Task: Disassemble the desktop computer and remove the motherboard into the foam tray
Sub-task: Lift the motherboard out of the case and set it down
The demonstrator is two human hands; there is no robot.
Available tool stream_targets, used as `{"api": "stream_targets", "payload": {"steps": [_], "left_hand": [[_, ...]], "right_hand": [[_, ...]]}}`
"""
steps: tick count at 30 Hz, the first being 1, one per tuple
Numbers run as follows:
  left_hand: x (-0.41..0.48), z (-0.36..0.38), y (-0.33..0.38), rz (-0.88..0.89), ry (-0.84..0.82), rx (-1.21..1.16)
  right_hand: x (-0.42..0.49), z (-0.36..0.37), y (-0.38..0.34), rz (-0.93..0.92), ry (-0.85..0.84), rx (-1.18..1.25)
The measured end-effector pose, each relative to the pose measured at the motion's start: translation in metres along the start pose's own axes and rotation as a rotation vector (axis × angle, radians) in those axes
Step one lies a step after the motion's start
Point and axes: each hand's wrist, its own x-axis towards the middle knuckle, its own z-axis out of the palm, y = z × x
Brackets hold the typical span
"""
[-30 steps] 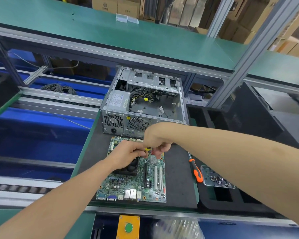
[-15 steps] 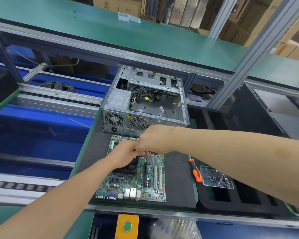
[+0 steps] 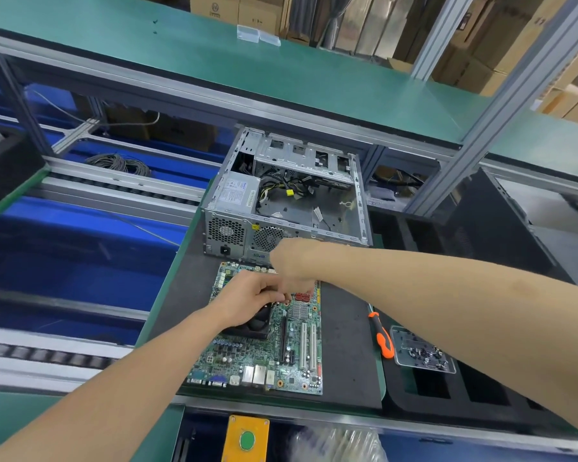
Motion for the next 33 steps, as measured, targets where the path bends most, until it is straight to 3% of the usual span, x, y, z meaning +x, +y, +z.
{"api": "stream_targets", "payload": {"steps": [3,8,12,14,16,18,21,23,28,31,33], "left_hand": [[0.000,0.001,-0.005,0.000,0.001,0.047],[0.000,0.001,-0.001,0.008,-0.030,0.040],[0.001,0.003,0.000,0.008,0.000,0.067],[0.001,0.003,-0.001,0.023,0.008,0.062],[0.000,0.003,-0.001,0.006,0.000,0.014],[0.000,0.003,-0.001,0.001,-0.005,-0.018],[-0.001,0.002,-0.002,0.016,0.009,-0.026],[-0.002,0.001,-0.003,0.027,0.028,-0.004],[-0.001,0.001,-0.004,0.018,0.045,0.065],[-0.002,0.000,-0.003,0.030,0.012,0.093],[-0.002,-0.001,-0.002,0.012,-0.004,0.070]], "right_hand": [[-0.009,0.010,0.000,-0.173,0.297,-0.178],[-0.017,0.023,0.009,-0.362,0.361,-0.513],[-0.020,0.020,0.011,-0.232,0.405,-0.254],[-0.016,0.014,0.012,-0.008,0.275,0.082],[-0.008,0.007,0.012,0.197,-0.074,0.521],[-0.001,0.001,0.011,0.281,-0.313,0.671],[0.003,-0.005,0.009,0.141,-0.229,0.392],[0.004,-0.006,0.005,0.042,-0.071,0.084],[-0.004,0.010,0.002,-0.200,0.344,-0.302],[-0.011,0.015,0.006,-0.357,0.407,-0.527],[-0.015,0.014,0.007,-0.351,0.424,-0.504]]}}
